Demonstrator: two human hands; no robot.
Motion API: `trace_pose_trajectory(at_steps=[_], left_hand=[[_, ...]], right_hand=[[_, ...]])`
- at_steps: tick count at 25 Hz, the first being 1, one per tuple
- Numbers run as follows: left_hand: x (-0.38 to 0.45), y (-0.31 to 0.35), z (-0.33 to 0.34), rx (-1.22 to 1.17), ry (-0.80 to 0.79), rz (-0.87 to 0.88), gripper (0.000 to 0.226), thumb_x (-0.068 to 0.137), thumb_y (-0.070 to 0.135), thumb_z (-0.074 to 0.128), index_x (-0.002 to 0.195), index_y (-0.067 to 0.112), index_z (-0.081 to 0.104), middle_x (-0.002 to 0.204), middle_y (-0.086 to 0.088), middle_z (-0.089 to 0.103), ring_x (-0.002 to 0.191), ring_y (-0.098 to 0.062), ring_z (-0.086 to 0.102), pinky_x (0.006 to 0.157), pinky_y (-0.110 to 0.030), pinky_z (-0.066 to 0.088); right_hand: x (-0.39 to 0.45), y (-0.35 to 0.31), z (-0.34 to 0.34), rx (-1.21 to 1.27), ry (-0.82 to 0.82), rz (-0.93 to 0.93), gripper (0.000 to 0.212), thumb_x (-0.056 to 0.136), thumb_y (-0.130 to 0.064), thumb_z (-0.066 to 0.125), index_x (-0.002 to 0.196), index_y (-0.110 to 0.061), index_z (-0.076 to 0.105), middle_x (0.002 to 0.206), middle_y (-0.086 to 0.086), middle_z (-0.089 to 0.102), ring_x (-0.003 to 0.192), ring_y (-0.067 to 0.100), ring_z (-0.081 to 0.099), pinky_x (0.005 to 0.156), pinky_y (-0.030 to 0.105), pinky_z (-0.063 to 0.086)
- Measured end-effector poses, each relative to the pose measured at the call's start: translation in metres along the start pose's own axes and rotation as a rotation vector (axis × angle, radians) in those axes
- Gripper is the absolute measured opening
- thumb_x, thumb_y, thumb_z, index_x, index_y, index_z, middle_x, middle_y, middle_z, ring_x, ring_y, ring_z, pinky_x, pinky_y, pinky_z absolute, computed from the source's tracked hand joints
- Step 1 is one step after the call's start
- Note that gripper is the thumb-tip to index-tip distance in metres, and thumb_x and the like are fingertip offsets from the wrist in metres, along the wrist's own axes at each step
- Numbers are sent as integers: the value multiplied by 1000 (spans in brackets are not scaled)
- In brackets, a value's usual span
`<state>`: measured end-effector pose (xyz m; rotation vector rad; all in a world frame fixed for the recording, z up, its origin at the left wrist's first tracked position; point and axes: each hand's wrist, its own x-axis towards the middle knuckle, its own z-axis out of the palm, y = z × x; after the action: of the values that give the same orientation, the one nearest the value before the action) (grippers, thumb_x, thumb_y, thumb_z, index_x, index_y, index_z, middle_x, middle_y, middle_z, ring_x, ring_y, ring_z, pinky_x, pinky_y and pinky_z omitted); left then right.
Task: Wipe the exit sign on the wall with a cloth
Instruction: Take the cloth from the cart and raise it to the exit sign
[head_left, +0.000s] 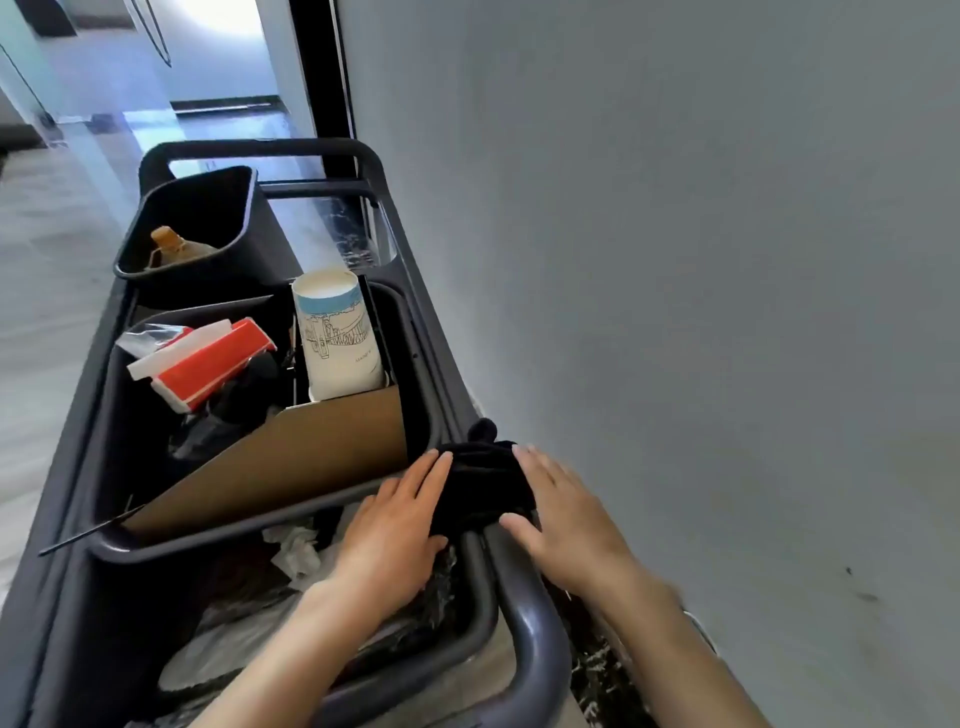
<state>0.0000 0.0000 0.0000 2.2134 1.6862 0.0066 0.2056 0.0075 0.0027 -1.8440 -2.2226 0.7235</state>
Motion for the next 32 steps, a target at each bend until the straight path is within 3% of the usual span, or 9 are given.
trace_pose_trajectory(at_steps=[3,6,11,16,20,24,26,30,32], left_hand=[[11,-9,7,-128,-4,-17,90,101,19,63,166,28,0,172,13,3,153,-20,23,122,-35,30],[16,-12,13,-247,66,-21,80,100,9,61,165,27,18,170,12,19,152,-17,29,119,-29,31],[22,-10,14,-326,220,-38,60,92,-2,65,148,18,55,149,3,57,135,-20,53,110,-29,40],[23,2,-4,-305,201,-4,46,93,8,71,133,28,68,127,10,71,122,-16,61,99,-35,49],[20,56,-19,-397,192,160,38,92,9,75,125,29,73,110,17,75,107,-12,67,91,-30,53],[6,138,-21,-688,126,237,44,93,6,73,103,48,70,80,41,69,83,13,67,69,-4,48],[-9,187,-13,-836,81,261,41,95,11,73,97,51,63,85,36,72,81,11,69,66,-9,49],[-46,281,13,-1136,-77,243,17,97,13,72,104,25,62,84,8,80,76,-8,77,59,-13,55],[-63,315,26,-1196,-142,242,12,97,11,72,102,18,64,82,5,79,76,-9,76,60,-12,54]], right_hand=[[23,10,4,151,-109,-6,79,89,-29,58,153,-36,12,162,-11,18,144,15,29,114,36,31],[36,14,9,256,-162,15,78,86,-25,60,150,-40,19,156,-10,35,137,14,40,110,30,34],[34,12,15,242,-27,108,51,86,-34,61,135,-38,44,129,-5,59,115,19,57,92,35,47],[-2,9,6,231,56,165,29,89,-32,58,118,-33,57,113,-4,65,101,22,61,79,33,46],[-54,32,-27,354,252,285,26,90,-29,60,116,-30,62,105,-8,54,97,13,55,81,24,40],[-131,51,-65,520,547,386,22,89,-26,62,106,-38,66,99,-19,66,90,-3,56,74,10,41],[-177,58,-82,692,723,488,22,87,-26,65,98,-45,64,93,-21,71,87,-7,63,72,11,46],[-257,82,-91,818,955,640,16,85,-32,66,92,-45,60,90,-19,70,80,-6,65,62,10,46],[-288,94,-90,940,1021,666,14,84,-32,68,95,-39,63,93,-12,72,84,0,68,66,14,53]])
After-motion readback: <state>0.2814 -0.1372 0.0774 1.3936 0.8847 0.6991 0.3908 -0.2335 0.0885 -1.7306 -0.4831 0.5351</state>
